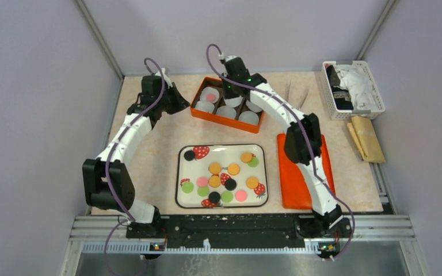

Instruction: Pack the cookies

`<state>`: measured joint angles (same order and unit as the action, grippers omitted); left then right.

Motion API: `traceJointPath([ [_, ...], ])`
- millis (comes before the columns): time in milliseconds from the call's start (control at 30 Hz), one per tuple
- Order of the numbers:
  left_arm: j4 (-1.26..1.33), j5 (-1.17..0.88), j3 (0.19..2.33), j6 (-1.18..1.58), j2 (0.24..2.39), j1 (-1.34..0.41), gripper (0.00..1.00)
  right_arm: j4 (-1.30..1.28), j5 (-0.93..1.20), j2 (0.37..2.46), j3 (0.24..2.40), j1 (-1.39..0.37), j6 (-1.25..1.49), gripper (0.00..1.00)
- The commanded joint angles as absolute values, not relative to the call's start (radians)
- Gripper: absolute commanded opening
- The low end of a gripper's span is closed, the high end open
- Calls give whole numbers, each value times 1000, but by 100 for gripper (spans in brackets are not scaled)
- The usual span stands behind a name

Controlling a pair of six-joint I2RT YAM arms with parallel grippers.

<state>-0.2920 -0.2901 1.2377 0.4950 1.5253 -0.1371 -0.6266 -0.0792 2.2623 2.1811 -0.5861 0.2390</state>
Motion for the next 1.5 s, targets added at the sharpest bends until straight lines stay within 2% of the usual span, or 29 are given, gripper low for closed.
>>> traceJointPath([
  [0,-285,-265,1248,469,1454,-137,0,-696,-18,2435,2356,-612,277,0],
  [267,-295,-266,1241,453,1454,-137,0,-640,66,2484,2329,-615,284,0],
  [533,-283,-284,1243,462,1485,-137,0,-526,93,2316,2038,-651,239,0],
  [900,-270,-324,1240,477,1508,-137,0,-507,113,2162,1812,-683,189,0],
  [1100,-179,-335,1206,494,1556,-137,0,-470,-11,2067,1735,-683,173,0],
  [1200,-96,-350,1208,525,1661,-140,0,-469,-87,2036,1752,-683,190,0],
  [1467,-108,-308,1305,523,1884,-144,0,-497,-275,1935,1692,-679,224,0],
])
